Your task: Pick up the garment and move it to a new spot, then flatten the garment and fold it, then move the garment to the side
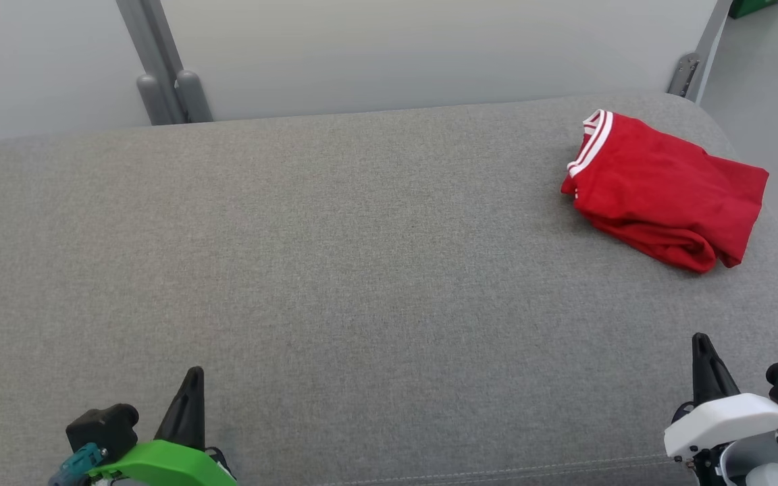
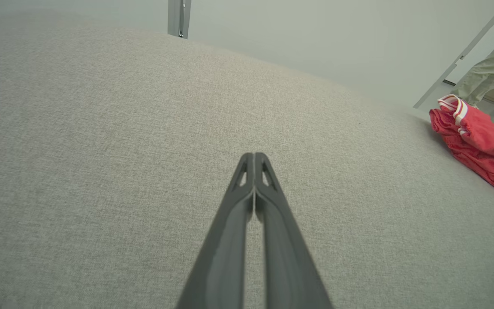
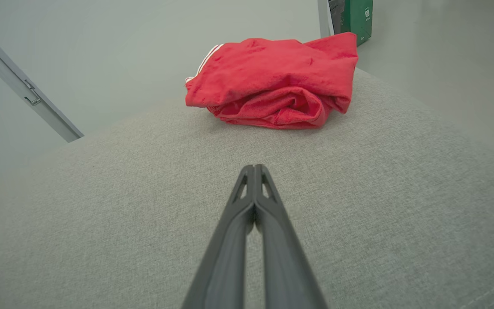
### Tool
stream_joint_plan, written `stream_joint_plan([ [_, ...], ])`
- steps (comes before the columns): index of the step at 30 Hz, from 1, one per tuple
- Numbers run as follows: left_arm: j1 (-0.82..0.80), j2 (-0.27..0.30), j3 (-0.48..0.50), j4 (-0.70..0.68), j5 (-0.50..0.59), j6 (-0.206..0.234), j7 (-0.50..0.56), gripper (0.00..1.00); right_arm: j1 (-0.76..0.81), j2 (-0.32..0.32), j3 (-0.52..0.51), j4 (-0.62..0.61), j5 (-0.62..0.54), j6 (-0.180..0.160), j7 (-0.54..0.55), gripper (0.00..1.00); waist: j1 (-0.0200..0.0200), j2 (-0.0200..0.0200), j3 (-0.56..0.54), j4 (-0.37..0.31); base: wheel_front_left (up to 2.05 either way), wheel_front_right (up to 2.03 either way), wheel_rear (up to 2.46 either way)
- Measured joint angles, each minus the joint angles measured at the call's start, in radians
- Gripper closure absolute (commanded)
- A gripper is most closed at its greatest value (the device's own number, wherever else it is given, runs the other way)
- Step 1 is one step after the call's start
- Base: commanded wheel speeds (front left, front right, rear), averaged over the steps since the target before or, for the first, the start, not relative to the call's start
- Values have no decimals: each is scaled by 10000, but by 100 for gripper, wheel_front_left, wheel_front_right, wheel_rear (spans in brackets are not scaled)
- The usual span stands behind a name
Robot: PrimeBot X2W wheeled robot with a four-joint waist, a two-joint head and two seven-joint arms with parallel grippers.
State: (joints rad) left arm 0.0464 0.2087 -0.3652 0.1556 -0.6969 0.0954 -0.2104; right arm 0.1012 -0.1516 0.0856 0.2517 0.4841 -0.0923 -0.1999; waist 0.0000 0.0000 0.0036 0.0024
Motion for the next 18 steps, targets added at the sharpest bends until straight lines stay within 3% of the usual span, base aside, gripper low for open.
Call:
stream_joint_plan([
  [18,-15,-240,800,111,-1921,-437,616,100,-344,245,-483,81,2182,426,704,100,0,0,1,-9,0,0,0],
])
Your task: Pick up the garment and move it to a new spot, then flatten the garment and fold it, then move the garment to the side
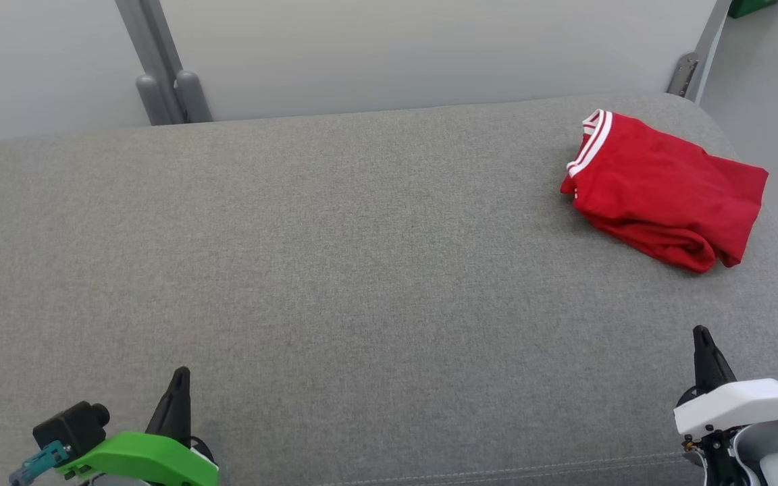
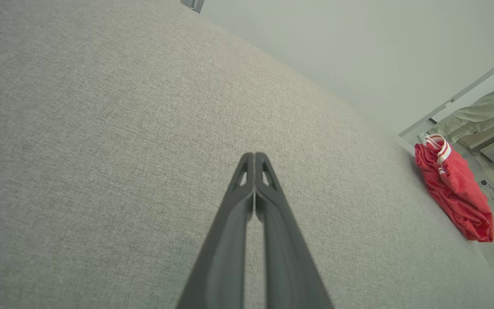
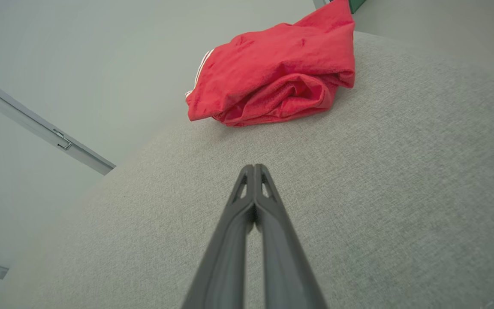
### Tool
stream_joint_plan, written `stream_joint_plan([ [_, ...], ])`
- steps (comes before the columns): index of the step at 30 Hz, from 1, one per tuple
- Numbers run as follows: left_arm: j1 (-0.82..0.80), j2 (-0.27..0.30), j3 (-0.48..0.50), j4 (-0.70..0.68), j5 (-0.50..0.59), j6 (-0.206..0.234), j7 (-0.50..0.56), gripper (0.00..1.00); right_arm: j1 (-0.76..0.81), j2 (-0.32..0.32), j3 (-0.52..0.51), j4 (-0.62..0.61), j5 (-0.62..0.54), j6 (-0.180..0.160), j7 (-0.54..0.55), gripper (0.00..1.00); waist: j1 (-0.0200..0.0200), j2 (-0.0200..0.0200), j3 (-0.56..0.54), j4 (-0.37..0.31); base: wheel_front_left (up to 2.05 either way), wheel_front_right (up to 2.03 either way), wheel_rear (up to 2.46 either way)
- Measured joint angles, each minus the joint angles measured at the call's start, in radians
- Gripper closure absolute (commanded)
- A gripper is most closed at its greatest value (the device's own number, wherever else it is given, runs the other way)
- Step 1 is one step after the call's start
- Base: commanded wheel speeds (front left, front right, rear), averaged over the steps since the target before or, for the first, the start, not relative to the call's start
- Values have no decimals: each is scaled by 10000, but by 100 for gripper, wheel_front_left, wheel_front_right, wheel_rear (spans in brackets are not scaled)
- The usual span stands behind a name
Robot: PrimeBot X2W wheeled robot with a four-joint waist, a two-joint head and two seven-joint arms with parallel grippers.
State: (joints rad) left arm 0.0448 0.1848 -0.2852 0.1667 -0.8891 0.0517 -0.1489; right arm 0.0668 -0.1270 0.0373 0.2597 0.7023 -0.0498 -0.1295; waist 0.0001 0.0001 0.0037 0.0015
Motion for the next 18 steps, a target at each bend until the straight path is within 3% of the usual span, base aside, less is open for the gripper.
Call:
stream_joint_plan([
  [18,-63,-263,809,219,-1987,-399,560,100,-291,236,-470,61,2309,410,652,100,0,0,-1,-6,0,0,0],
])
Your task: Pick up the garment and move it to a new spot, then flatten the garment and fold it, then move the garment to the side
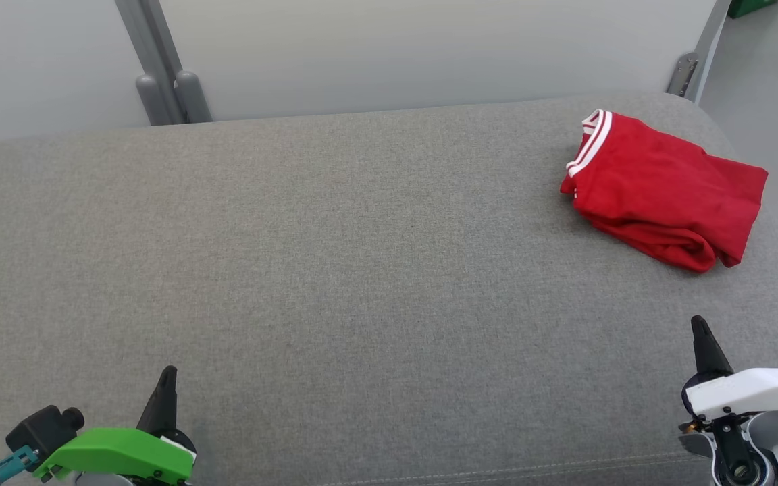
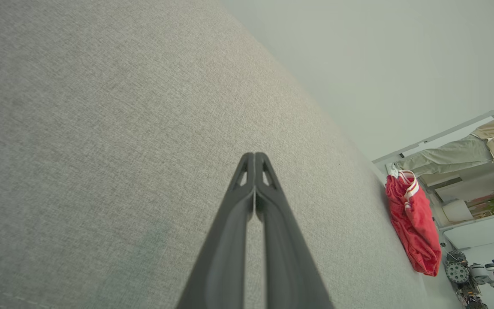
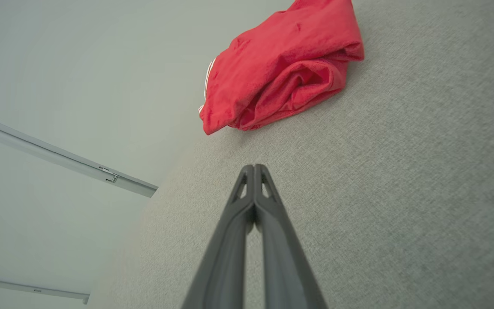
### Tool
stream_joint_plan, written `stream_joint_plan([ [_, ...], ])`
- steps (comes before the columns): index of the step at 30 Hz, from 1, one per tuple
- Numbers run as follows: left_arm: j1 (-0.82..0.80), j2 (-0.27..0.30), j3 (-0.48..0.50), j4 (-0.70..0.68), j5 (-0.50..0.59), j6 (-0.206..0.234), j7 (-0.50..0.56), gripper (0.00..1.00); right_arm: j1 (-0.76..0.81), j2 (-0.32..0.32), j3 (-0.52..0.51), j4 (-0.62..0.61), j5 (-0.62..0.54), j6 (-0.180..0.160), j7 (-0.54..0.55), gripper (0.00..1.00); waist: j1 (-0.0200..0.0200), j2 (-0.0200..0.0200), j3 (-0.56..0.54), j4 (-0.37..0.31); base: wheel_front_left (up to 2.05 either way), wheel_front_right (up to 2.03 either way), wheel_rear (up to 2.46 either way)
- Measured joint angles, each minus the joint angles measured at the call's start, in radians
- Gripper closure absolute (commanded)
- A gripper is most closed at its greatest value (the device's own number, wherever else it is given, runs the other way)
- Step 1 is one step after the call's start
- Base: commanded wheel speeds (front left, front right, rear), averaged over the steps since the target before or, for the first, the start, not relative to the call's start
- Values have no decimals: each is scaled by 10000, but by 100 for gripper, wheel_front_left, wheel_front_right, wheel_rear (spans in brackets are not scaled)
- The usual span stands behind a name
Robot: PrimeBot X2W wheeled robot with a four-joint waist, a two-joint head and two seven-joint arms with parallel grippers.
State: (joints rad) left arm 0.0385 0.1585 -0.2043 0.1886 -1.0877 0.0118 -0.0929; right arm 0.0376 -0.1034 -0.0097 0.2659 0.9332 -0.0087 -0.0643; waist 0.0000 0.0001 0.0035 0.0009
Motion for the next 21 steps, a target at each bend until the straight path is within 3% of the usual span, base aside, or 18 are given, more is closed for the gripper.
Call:
stream_joint_plan([
  [21,-397,-364,976,313,-2299,-520,677,100,-385,272,-550,48,2813,548,746,100,0,0,-3,-5,0,0,0],
])
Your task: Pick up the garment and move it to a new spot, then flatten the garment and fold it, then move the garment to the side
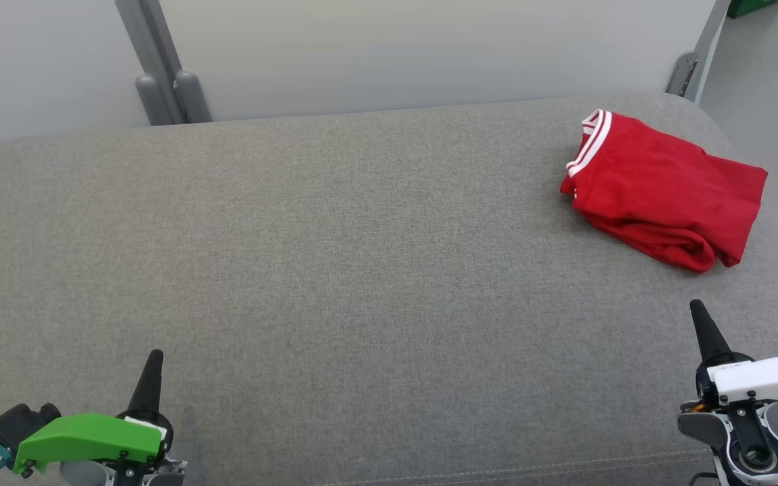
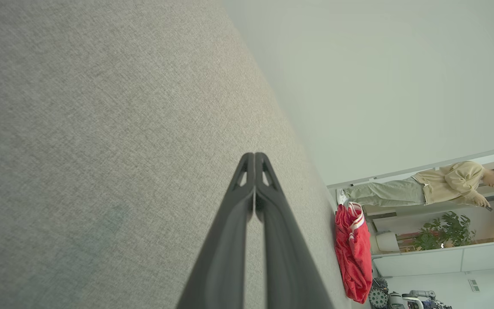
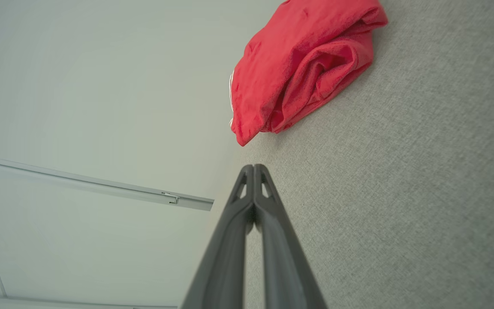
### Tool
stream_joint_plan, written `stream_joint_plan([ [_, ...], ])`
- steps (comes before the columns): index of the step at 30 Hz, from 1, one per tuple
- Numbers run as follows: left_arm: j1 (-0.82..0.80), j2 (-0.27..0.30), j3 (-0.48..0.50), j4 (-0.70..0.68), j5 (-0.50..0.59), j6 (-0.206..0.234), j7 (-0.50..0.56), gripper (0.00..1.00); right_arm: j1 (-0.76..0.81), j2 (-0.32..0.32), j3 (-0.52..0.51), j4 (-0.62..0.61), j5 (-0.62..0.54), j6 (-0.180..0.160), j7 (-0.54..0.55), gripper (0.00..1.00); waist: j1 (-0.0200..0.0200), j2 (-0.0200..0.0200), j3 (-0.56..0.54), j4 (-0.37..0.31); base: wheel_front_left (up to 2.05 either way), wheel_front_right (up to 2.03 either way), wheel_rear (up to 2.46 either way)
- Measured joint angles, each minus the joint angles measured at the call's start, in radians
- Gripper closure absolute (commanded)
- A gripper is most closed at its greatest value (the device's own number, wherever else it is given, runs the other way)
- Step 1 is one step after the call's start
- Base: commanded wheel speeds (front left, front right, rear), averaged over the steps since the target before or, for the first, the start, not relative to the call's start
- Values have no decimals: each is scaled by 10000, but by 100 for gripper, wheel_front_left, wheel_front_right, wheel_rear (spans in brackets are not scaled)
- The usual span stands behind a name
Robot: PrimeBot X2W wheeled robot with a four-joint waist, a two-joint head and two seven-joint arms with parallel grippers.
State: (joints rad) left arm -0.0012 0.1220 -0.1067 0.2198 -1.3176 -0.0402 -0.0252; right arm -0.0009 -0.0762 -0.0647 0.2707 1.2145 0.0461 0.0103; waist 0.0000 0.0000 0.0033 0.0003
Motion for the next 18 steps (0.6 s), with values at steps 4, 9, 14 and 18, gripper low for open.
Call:
stream_joint_plan([
  [4,-34,-63,155,58,-481,-127,155,100,-127,52,-104,4,485,82,161,100,0,0,-1,-1,0,0,0],
  [9,-107,-140,399,151,-1049,-228,313,100,-182,113,-232,12,1133,238,313,100,0,0,-1,-2,0,0,0],
  [14,-205,-199,616,232,-1580,-391,435,100,-285,153,-345,33,1772,336,483,100,0,0,-2,-3,0,0,0],
  [18,-238,-257,792,290,-1914,-485,558,100,-370,196,-453,38,2263,431,625,100,0,0,-2,-4,0,0,0],
])
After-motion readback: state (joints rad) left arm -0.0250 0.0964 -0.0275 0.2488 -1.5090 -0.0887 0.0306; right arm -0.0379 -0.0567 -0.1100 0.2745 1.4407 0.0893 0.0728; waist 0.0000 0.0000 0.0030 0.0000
